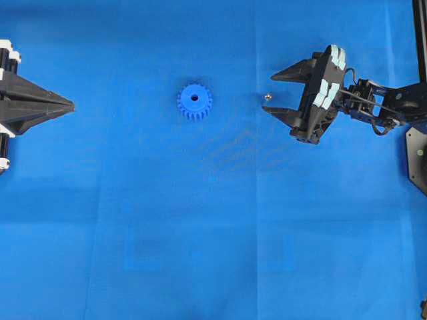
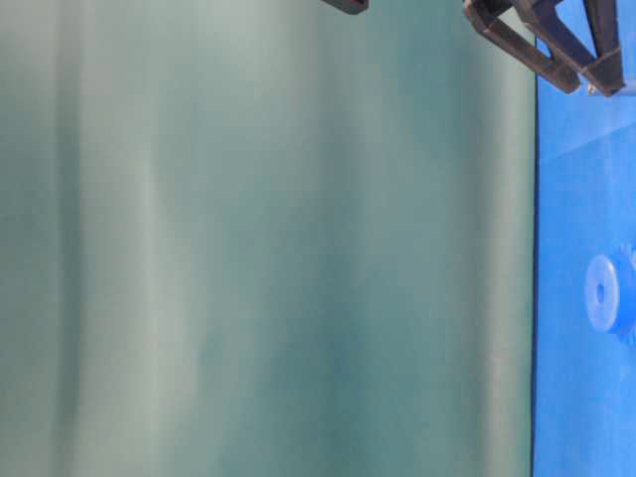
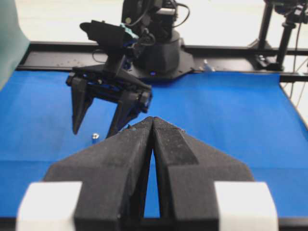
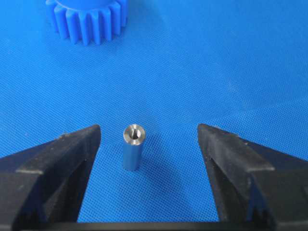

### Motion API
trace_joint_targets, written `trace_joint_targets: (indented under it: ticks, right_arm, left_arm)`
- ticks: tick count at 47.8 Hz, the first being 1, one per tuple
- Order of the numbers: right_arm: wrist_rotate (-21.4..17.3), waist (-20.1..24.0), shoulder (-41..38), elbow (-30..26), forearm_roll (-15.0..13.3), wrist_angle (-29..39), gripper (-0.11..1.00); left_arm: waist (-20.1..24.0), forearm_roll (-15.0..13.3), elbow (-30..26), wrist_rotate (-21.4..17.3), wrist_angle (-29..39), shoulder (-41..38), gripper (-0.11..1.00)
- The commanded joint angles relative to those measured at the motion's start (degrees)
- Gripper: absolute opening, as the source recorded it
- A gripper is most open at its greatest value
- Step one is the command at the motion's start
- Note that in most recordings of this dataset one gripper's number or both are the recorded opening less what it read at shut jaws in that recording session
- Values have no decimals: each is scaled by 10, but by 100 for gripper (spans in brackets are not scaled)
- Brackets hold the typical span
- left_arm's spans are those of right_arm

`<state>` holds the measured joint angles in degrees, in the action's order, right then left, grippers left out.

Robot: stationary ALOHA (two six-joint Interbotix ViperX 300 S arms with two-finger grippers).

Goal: Insert the shaft placed at a random location into the center hole of the small gear at another random location.
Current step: 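Close the right gripper around the silver shaft and lift it, then carry the held shaft left over the blue gear's center hole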

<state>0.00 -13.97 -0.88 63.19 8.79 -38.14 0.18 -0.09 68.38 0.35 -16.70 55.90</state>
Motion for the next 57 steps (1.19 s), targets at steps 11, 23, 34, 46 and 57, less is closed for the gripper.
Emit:
trace_joint_targets:
  ticks: [11, 23, 34, 46, 57]
  right_arm:
    - [1, 4, 4, -7, -5, -3, 22]
    - [2, 7, 5, -8, -8, 4, 5]
    - [-1, 12, 18, -15, -8, 28, 5]
    - [4, 12, 113, -43, -8, 145, 5]
    - [6, 11, 163, -55, -8, 200, 5]
  left_arm:
    - [3, 0, -4, 0, -2, -4, 0]
    - [3, 0, -4, 1, -2, -4, 0]
    - [3, 0, -4, 2, -2, -3, 0]
    - [3, 0, -5, 9, 3, -1, 0]
    - [3, 0, -4, 12, 8, -1, 0]
